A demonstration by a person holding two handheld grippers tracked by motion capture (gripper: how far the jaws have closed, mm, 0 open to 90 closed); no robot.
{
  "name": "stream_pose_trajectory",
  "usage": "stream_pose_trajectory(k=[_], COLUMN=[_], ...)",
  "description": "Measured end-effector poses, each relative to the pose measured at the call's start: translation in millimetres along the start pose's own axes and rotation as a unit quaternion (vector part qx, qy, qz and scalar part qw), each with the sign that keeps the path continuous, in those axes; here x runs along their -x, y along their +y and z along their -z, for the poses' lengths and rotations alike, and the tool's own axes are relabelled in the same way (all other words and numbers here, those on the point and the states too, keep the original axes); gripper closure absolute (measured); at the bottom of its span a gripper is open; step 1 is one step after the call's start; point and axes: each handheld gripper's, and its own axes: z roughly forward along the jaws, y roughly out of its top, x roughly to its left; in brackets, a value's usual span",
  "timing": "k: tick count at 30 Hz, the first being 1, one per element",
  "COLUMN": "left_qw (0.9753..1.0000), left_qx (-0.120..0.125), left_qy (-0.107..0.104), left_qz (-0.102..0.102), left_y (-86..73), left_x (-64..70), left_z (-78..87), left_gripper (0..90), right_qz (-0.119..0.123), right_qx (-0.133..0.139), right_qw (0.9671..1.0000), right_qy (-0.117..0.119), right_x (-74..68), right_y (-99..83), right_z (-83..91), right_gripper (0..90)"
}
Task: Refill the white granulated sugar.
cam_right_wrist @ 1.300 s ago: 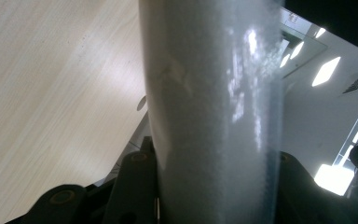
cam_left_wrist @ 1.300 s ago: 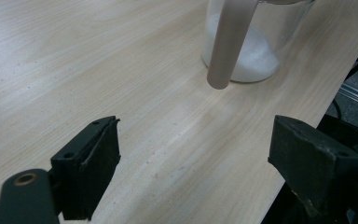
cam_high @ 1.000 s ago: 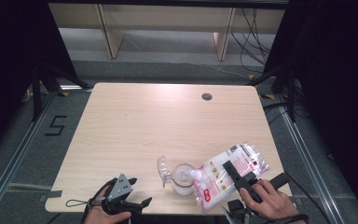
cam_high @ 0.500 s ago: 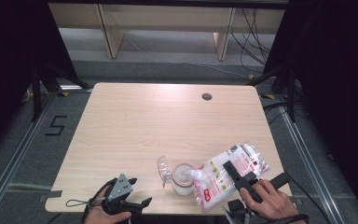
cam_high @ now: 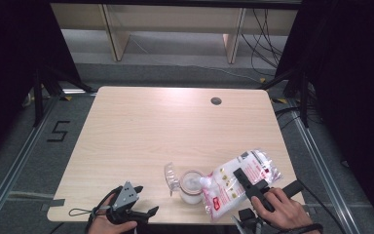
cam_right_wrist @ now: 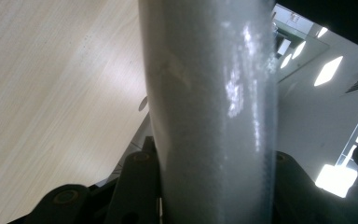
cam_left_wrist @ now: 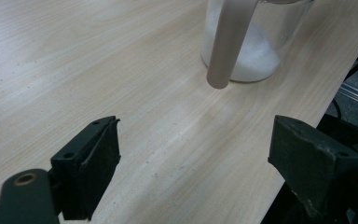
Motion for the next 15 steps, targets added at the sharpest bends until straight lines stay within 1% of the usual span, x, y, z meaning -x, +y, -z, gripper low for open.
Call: stream_pose_trajectory(k=[1, 2, 4, 6, 7, 12, 13, 15], left_qw=[1.0000, 1.0000, 1.0000, 1.0000, 1.0000, 1.0000, 1.0000, 1.0000], left_qx=[0.001, 0.000, -0.004, -0.004, -0.001, 0.000, -0.001, -0.001], left_qy=[-0.001, 0.000, 0.001, 0.001, 0.000, 0.000, 0.000, 0.000], left_qz=[0.002, 0.000, -0.001, -0.001, -0.001, 0.000, -0.001, -0.001], left_y=[0.1, 0.1, 0.3, 0.3, 0.1, 0.0, 0.0, 0.0], left_x=[0.3, 0.0, -0.2, -0.2, -0.2, -0.1, -0.3, -0.3], left_z=[0.0, 0.1, 0.7, 0.7, 0.3, 0.0, 0.1, 0.1], left_gripper=[15.9, 15.8, 15.9, 15.9, 15.9, 15.8, 15.8, 15.9], right_qz=[0.001, 0.000, 0.007, 0.003, 0.009, 0.006, -0.002, -0.002], right_qx=[0.000, 0.002, 0.005, 0.004, 0.008, 0.008, 0.002, 0.003], right_qw=[1.0000, 1.0000, 1.0000, 1.0000, 0.9999, 1.0000, 1.0000, 1.0000], right_qy=[-0.001, -0.001, -0.001, 0.001, 0.000, -0.001, 0.000, 0.000], right_x=[0.0, 0.2, 1.3, 0.8, 1.6, 1.7, 0.4, 0.4], right_y=[0.2, 0.2, 0.4, 0.1, 0.2, -0.1, -0.4, -0.2], right_z=[0.1, 0.1, -0.5, -0.1, -0.7, -0.4, 0.5, 0.7], right_gripper=[70.0, 70.1, 70.4, 70.8, 70.9, 71.5, 71.6, 72.0])
